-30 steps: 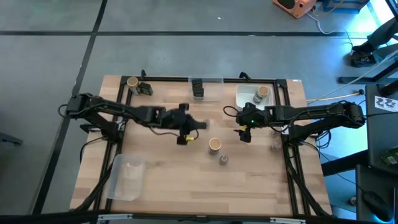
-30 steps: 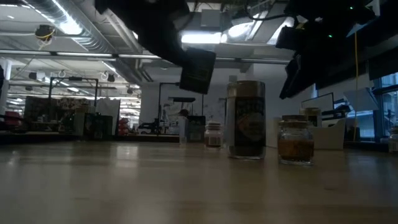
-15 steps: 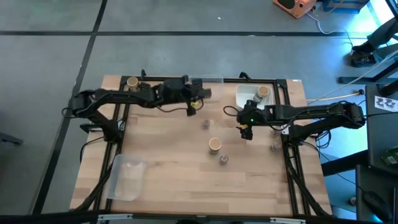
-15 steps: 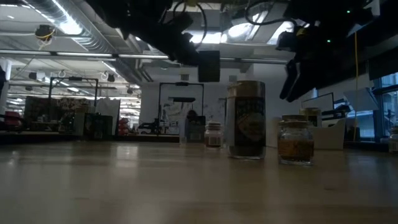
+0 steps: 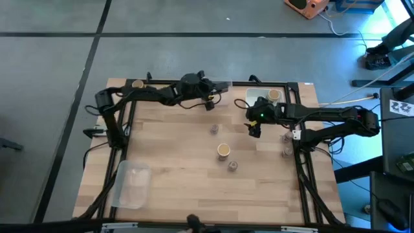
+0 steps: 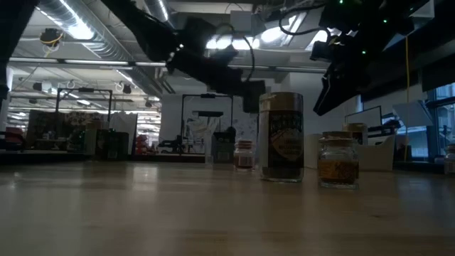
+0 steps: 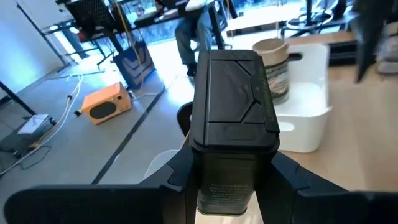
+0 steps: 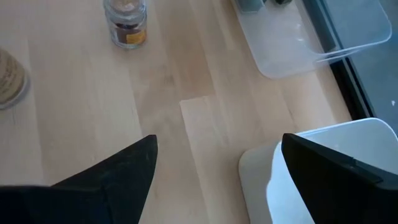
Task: Sort spices by type
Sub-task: Put the bottom black seasoning can into the top transparent bin
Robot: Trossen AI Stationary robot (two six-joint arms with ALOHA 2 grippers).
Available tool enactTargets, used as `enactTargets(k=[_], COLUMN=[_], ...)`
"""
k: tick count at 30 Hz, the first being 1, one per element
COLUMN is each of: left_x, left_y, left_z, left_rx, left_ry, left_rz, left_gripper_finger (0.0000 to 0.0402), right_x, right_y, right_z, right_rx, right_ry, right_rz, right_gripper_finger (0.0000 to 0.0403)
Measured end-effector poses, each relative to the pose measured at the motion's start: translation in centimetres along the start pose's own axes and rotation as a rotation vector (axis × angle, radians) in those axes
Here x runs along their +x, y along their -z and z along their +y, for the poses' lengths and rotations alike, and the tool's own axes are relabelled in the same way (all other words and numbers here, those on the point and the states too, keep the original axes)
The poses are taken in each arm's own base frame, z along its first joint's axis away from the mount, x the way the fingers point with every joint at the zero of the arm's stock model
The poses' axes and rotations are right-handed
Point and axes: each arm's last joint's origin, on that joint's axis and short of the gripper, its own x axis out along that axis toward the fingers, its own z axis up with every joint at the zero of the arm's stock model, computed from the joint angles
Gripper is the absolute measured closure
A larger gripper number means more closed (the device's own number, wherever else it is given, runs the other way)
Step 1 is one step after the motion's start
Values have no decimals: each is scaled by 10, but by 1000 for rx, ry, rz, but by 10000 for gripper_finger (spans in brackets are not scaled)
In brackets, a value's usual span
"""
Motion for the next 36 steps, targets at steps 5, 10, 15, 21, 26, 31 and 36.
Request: enactTargets(k=[5, 10, 15, 21, 26, 31, 36], left_x=[26, 44, 54, 61, 64, 67, 67], left_y=[8, 23, 40, 57, 65, 69, 70], left_z=[18, 35, 42, 42, 43, 43, 44], left_rx=[-15, -62, -82, -83, -77, -94, -96], left_ry=[-9, 9, 70, 82, 85, 88, 87], left_rz=[113, 162, 154, 196, 211, 212, 214], left_gripper_finger=[298, 296, 296, 294, 291, 284, 283], right_x=[0, 0, 0, 0, 0, 0, 0], right_y=[-3, -3, -5, -7, -8, -8, -8], right_z=[0, 0, 0, 0, 0, -1, -1], right_rx=[5, 4, 9, 12, 14, 14, 14], right_ry=[3, 3, 5, 7, 7, 8, 8], right_rz=[-31, -34, -53, -68, -77, -79, -79], right_gripper_finger=[61, 61, 61, 61, 61, 61, 61])
